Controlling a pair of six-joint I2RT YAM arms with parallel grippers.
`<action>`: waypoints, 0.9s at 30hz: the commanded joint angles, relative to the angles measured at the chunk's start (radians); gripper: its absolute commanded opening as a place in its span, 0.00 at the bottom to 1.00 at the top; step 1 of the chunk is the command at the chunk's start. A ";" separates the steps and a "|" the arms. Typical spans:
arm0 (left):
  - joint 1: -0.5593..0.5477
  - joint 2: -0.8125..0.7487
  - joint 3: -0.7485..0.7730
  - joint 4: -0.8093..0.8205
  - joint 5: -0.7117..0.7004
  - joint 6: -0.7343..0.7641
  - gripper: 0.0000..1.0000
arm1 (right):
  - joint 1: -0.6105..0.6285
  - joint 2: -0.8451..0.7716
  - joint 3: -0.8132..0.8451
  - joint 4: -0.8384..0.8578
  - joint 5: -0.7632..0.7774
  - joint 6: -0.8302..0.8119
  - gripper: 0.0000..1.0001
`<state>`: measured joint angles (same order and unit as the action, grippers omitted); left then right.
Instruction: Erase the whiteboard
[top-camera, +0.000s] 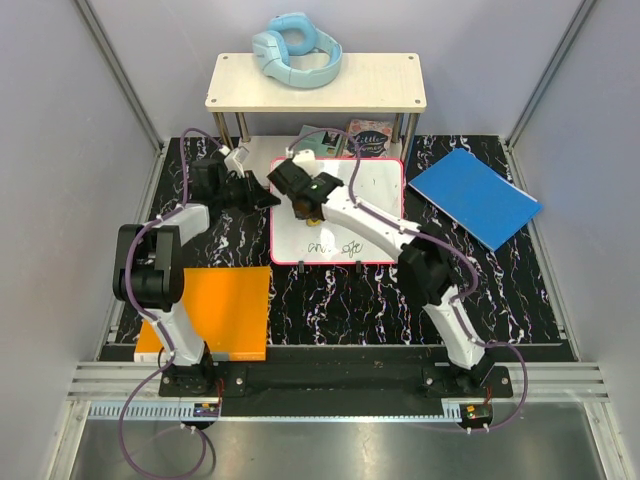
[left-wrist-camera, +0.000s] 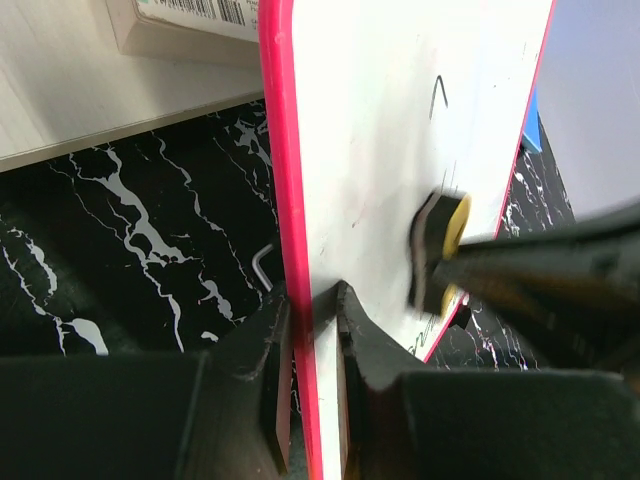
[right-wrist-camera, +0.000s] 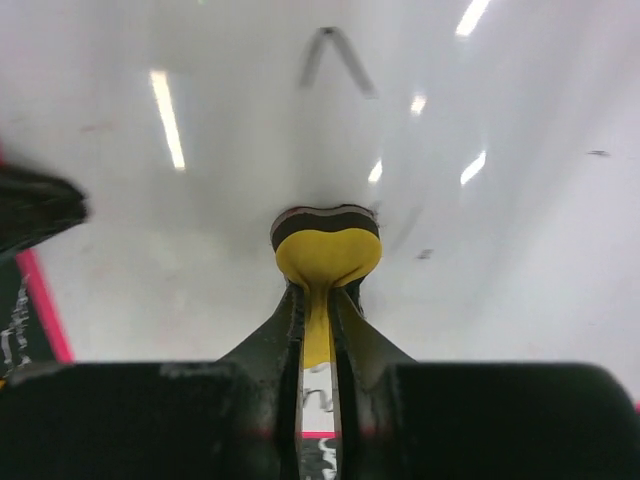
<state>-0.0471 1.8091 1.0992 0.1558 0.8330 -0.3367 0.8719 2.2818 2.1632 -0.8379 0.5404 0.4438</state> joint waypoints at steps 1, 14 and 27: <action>-0.036 -0.011 -0.002 -0.013 -0.055 0.099 0.00 | -0.142 -0.066 -0.112 -0.064 0.092 0.001 0.00; -0.037 -0.013 -0.004 -0.021 -0.057 0.105 0.00 | -0.312 -0.205 -0.367 0.033 0.049 -0.007 0.00; -0.040 -0.013 -0.001 -0.032 -0.063 0.114 0.00 | -0.447 -0.292 -0.399 0.082 0.043 -0.062 0.00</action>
<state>-0.0544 1.7943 1.0992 0.1547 0.8333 -0.3351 0.4629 2.0205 1.7798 -0.7967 0.5335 0.4183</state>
